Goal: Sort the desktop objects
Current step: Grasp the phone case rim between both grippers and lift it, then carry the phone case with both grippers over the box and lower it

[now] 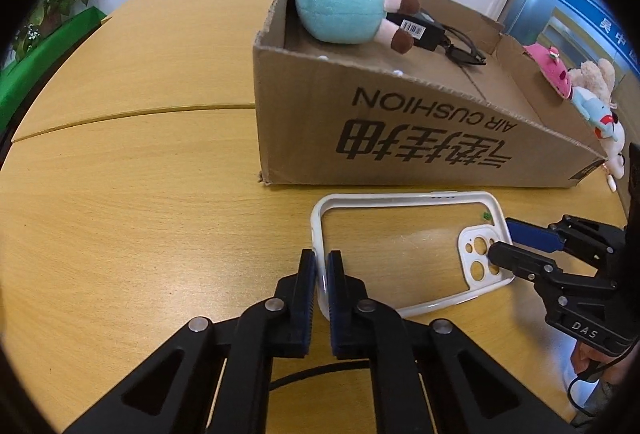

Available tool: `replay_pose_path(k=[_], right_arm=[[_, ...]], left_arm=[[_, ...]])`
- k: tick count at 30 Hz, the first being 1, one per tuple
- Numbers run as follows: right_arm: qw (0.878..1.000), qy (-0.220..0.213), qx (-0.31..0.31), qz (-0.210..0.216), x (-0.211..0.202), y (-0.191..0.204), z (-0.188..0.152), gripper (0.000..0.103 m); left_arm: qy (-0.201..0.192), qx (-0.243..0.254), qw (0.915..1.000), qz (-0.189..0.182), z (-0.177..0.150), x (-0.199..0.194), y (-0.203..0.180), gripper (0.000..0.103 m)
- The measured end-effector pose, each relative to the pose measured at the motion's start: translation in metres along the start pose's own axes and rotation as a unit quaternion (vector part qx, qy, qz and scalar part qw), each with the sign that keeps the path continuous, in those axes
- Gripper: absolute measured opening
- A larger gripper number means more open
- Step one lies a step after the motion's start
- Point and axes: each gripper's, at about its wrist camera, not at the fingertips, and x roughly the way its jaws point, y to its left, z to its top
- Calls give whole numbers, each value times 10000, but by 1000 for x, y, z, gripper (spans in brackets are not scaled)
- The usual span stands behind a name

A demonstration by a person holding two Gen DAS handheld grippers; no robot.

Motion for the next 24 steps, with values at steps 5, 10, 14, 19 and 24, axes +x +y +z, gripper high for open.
replay_pose_path(k=[5, 10, 14, 19, 24], right_arm=[[9992, -379, -96, 1, -28, 8, 4, 24], [9922, -1232, -177, -18, -87, 9, 36, 24], [9822, -1851, -276, -156, -132, -10, 73, 24], [9738, -2135, -434, -648, -164, -44, 109, 24], [9754, -1982, -199, -947, -163, -95, 133, 24]], left_arm=[[-416, 101, 9990, 108, 9, -41, -12, 5], [-1123, 253, 9933, 53, 37, -103, -28, 5], [-1520, 584, 9866, -94, 77, -124, -55, 6], [-1755, 757, 9809, -363, 133, -119, -86, 6], [-1647, 978, 9800, -534, 179, -91, -120, 6]])
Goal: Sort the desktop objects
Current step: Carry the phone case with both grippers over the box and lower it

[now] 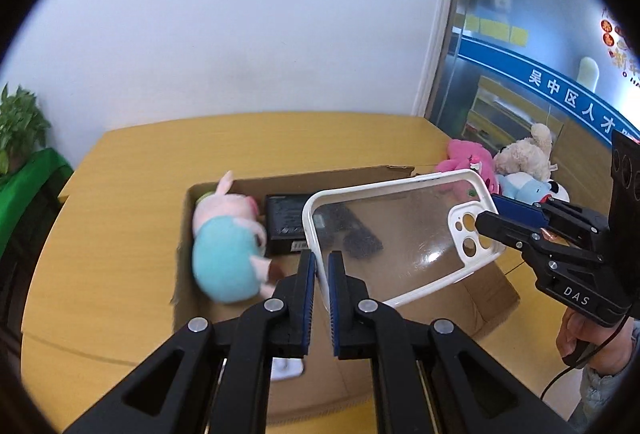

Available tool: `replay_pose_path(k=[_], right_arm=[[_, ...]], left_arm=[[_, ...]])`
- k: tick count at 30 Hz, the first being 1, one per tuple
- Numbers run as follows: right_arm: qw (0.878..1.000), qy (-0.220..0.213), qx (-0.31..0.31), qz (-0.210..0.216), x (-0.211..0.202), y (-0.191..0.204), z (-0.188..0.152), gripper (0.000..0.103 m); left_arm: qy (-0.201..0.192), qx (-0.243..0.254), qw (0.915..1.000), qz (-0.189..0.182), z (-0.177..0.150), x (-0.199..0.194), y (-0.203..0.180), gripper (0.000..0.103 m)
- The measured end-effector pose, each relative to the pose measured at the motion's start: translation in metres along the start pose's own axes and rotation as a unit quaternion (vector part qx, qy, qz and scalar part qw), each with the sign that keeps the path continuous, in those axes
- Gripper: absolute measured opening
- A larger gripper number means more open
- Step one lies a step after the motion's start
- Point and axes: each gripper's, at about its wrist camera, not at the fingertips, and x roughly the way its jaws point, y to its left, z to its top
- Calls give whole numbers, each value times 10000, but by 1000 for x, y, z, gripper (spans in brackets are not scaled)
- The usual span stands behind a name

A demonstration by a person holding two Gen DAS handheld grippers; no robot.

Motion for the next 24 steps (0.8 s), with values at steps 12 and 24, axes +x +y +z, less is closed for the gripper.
replay_pose_path(k=[12, 24], right_arm=[[9769, 2065, 490, 253, 148, -77, -39, 25], [9319, 3573, 109, 622, 217, -50, -81, 25]], left_arm=[[1390, 136, 9902, 72, 6, 124, -6, 6], [2882, 149, 9551, 668, -43, 192, 16, 6]])
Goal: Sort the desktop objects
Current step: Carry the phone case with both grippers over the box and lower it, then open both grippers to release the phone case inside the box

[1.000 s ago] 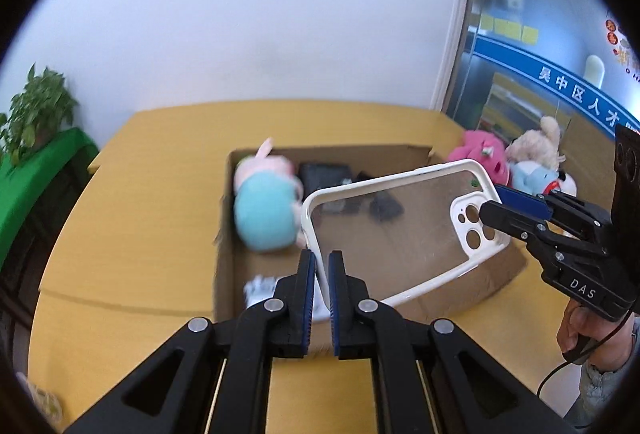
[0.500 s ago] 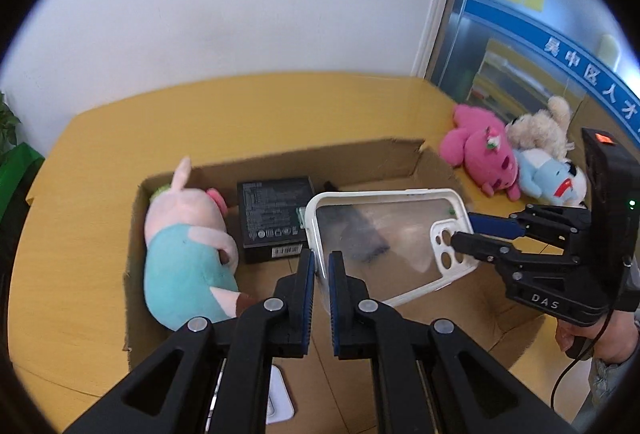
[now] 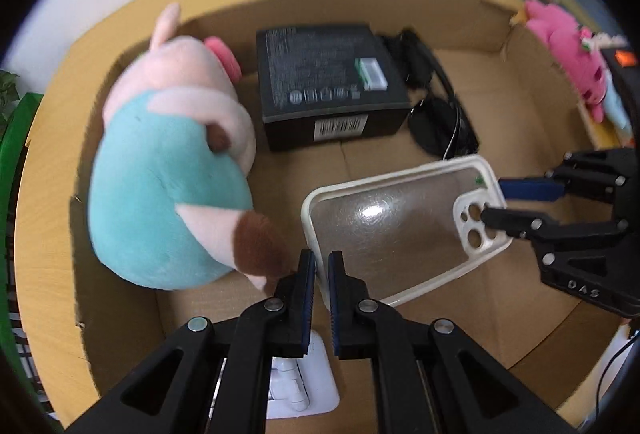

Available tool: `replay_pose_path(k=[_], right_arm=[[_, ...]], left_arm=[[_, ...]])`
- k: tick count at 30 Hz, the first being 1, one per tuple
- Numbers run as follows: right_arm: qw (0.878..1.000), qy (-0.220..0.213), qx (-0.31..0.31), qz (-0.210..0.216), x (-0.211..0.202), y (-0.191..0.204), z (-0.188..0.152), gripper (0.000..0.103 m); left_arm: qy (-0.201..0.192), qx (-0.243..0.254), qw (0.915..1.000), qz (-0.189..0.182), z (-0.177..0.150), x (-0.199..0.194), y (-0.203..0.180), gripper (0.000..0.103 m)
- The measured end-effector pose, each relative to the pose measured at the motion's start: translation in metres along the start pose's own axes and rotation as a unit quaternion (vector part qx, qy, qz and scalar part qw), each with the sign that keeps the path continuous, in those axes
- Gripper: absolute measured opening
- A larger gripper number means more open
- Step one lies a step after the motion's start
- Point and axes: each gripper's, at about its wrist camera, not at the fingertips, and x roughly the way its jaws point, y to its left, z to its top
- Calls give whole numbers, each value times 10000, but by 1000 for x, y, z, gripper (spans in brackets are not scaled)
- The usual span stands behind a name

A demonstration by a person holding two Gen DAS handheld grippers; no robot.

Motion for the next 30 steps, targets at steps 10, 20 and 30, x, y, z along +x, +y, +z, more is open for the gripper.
replay_pose_path(k=[10, 20, 30], right_arm=[[9998, -23, 152, 122, -1, 2, -11, 41], [9619, -2657, 489, -420, -149, 30, -86, 103], [9244, -3292, 1336, -1392, -96, 48, -157, 103]], left_arm=[[200, -272, 9989, -338, -12, 14, 11, 6], [-2930, -392, 9551, 189, -105, -144, 30, 84], [-3963, -707, 9114, 857, -162, -105, 15, 85]])
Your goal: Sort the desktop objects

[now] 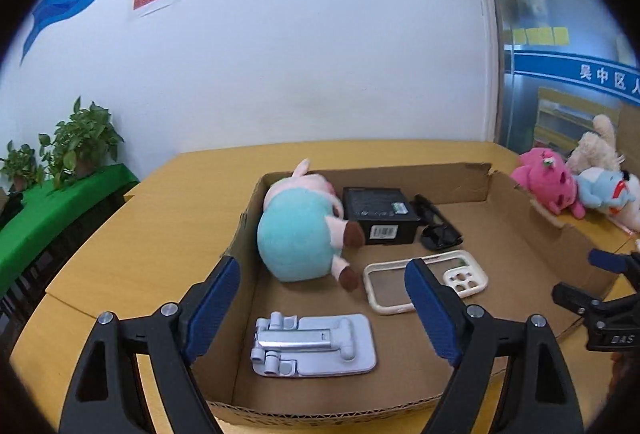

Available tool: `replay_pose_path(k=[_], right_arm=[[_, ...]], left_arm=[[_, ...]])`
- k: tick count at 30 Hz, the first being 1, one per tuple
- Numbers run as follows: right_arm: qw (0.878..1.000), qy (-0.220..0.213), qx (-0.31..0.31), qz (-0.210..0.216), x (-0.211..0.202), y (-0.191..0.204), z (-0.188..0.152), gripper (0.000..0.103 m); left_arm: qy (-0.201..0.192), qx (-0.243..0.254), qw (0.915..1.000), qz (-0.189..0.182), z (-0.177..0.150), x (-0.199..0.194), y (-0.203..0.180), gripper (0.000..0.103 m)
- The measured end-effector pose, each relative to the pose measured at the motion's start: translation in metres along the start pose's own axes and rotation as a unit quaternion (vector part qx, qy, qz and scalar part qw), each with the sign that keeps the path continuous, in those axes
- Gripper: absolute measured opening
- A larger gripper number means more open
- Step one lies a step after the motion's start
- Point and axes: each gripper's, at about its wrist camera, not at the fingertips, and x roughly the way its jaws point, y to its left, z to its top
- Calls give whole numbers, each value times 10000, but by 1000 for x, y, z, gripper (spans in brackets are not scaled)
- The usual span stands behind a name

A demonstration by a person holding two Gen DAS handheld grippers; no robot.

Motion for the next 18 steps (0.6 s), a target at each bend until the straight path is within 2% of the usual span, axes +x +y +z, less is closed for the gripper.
replay_pose_path(k=[3, 8, 9, 12, 18], right_arm=[[9999, -131, 8, -101, 1, 2, -14, 103], [9991, -409, 59, -100, 4, 4, -25, 103], [9988, -472, 51, -101, 4, 4, -27, 103], [9978, -655, 32, -108, 1, 5, -31, 103], [9980, -599, 64, -196, 4, 6, -31, 103]], left_arm=[[-75, -210, 9997, 18, -17, 7, -1, 85], [42, -254, 9996, 115, -38, 17, -4, 85], [122, -124, 9996, 211, -38, 19, -7, 85], [190, -81, 9996, 185, -39, 22, -8, 86], [269, -64, 9995, 145, -41, 26, -6, 90]])
